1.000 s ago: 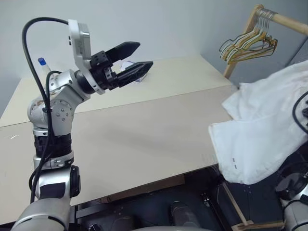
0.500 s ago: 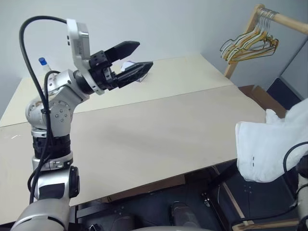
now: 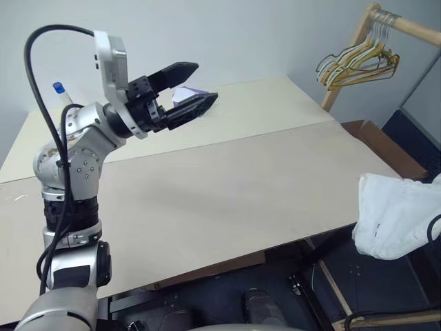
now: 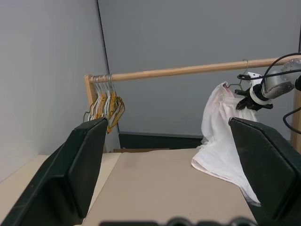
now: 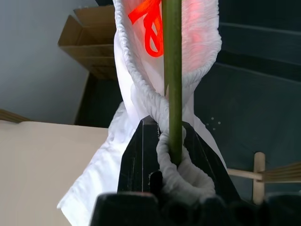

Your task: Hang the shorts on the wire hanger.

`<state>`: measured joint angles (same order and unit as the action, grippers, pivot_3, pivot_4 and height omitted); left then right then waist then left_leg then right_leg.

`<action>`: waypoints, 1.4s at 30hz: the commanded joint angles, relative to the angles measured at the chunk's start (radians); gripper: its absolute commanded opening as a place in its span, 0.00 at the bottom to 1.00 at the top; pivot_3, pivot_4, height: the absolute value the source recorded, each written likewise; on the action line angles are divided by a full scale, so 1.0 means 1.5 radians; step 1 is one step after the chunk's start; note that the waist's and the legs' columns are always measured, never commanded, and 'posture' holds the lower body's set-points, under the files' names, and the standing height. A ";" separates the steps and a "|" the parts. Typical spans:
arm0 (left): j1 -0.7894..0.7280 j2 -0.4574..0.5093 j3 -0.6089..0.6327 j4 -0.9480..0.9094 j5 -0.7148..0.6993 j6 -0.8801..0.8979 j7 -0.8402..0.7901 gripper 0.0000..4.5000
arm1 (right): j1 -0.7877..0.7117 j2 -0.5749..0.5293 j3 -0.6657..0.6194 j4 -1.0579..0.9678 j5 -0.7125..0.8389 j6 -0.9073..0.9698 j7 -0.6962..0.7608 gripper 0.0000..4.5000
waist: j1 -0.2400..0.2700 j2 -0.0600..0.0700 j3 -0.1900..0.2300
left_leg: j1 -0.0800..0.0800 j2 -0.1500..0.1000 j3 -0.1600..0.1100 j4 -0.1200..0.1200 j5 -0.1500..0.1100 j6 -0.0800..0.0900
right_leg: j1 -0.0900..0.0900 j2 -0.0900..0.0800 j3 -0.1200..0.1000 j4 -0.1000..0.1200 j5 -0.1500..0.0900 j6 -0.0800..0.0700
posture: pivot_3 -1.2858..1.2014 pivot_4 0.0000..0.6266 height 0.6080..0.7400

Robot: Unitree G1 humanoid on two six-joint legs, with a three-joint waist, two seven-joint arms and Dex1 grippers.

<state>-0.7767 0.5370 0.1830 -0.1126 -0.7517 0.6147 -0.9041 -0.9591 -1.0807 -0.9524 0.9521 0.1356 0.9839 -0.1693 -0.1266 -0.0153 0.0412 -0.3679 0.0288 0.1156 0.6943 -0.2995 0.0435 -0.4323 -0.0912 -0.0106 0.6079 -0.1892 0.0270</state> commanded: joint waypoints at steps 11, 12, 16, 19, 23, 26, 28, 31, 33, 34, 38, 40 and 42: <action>0.005 0.006 0.009 -0.030 -0.008 -0.008 0.010 1.00 | 0.153 0.125 0.108 -0.348 0.021 0.002 -0.007 0.93 | 0.002 0.000 0.000 | 0.009 0.000 0.000 0.000 0.000 0.000 | 0.007 0.000 0.001 0.000 -0.002 0.007 | 0.48 0.02 1.00; 0.006 0.006 0.009 -0.031 -0.008 -0.008 0.011 1.00 | 0.169 0.144 0.110 -0.385 0.012 -0.017 -0.025 1.00 | 0.002 0.000 0.000 | 0.009 0.000 0.000 0.000 0.000 0.000 | 0.007 0.000 0.001 0.001 -0.002 0.007 | 0.48 0.02 1.00; 0.007 0.006 0.008 -0.032 -0.007 -0.010 0.012 1.00 | 0.237 0.203 0.138 -0.496 -0.040 -0.160 -0.082 1.00 | 0.002 0.001 0.000 | 0.009 0.000 0.000 0.000 0.000 -0.001 | 0.007 0.000 0.001 0.001 -0.002 0.007 | 0.48 0.01 1.00; 0.007 0.005 0.008 -0.031 -0.007 -0.012 0.012 1.00 | 0.277 0.242 0.158 -0.556 -0.065 -0.256 -0.104 1.00 | 0.002 0.001 -0.001 | 0.009 0.000 0.000 0.000 0.000 -0.001 | 0.007 0.000 0.002 0.001 -0.002 0.007 | 0.48 0.01 1.00; 0.008 0.003 0.007 -0.030 -0.001 -0.021 0.012 1.00 | 0.312 0.278 0.189 -0.603 -0.093 -0.363 -0.120 1.00 | 0.001 0.001 -0.001 | 0.010 0.000 0.000 0.000 0.000 0.000 | 0.007 0.000 0.002 0.001 -0.002 0.007 | 0.48 0.00 1.00; 0.021 0.000 0.005 -0.030 0.020 -0.050 0.015 1.00 | 0.337 0.298 0.211 -0.637 -0.107 -0.484 -0.115 1.00 | 0.001 0.002 -0.001 | 0.010 0.000 0.000 0.000 0.000 0.000 | 0.007 0.000 0.002 0.001 -0.002 0.007 | 0.49 0.00 1.00; 0.042 0.004 0.001 -0.029 0.045 -0.080 0.014 1.00 | 0.353 0.301 0.236 -0.670 -0.095 -0.557 -0.069 1.00 | 0.001 0.002 -0.001 | 0.010 0.000 0.000 0.000 0.000 0.000 | 0.007 0.000 0.002 0.001 -0.002 0.007 | 0.49 0.00 1.00; 0.082 0.020 -0.012 -0.031 0.091 -0.116 0.013 1.00 | 0.356 0.301 0.294 -0.724 0.007 -0.567 0.094 1.00 | 0.000 0.003 -0.002 | 0.010 0.000 0.000 0.000 0.000 0.000 | 0.007 0.001 0.002 0.001 -0.002 0.007 | 0.50 0.00 1.00; 0.120 0.028 -0.030 -0.043 0.142 -0.143 0.032 1.00 | 0.344 0.289 0.346 -0.740 0.085 -0.521 0.221 1.00 | 0.000 0.003 -0.002 | 0.010 0.001 0.000 0.000 0.000 0.000 | 0.008 0.001 0.002 0.001 -0.002 0.007 | 0.50 0.00 1.00; 0.133 0.032 -0.038 -0.049 0.162 -0.143 0.046 1.00 | 0.337 0.284 0.364 -0.741 0.114 -0.504 0.268 1.00 | 0.001 0.003 -0.002 | 0.010 0.001 0.001 0.000 0.000 0.000 | 0.009 0.001 0.002 0.001 -0.002 0.007 | 0.50 0.00 1.00; 0.220 0.053 -0.060 -0.091 0.223 -0.171 0.059 1.00 | 0.283 0.256 0.479 -0.706 0.198 -0.440 0.496 1.00 | 0.014 0.003 -0.002 | 0.011 0.002 0.000 0.000 0.000 0.000 | 0.008 0.001 0.001 0.002 0.001 0.002 | 0.54 0.00 1.00; 0.259 0.059 -0.058 -0.113 0.234 -0.174 0.068 1.00 | 0.268 0.244 0.526 -0.692 0.217 -0.425 0.592 1.00 | 0.027 0.003 -0.002 | 0.010 0.002 0.000 0.000 0.000 0.001 | 0.007 0.001 0.000 0.001 0.001 0.001 | 0.56 0.00 1.00; 0.304 0.065 -0.044 -0.140 0.238 -0.169 0.077 1.00 | 0.265 0.220 0.578 -0.695 0.229 -0.414 0.698 1.00 | 0.047 0.003 -0.002 | 0.009 0.002 0.000 0.000 0.000 0.001 | 0.006 0.001 -0.001 0.001 0.001 0.001 | 0.57 0.00 1.00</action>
<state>-0.3335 0.6157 0.0827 -0.2667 -0.3981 0.3749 -0.8050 -0.5443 -0.7241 -0.1202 -0.0754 0.4468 0.3515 0.7553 -0.0561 -0.0114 0.0383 -0.3545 0.0323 0.1150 0.6936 -0.3003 0.0451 -0.4234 -0.0891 -0.0122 0.6089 -0.1877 0.0281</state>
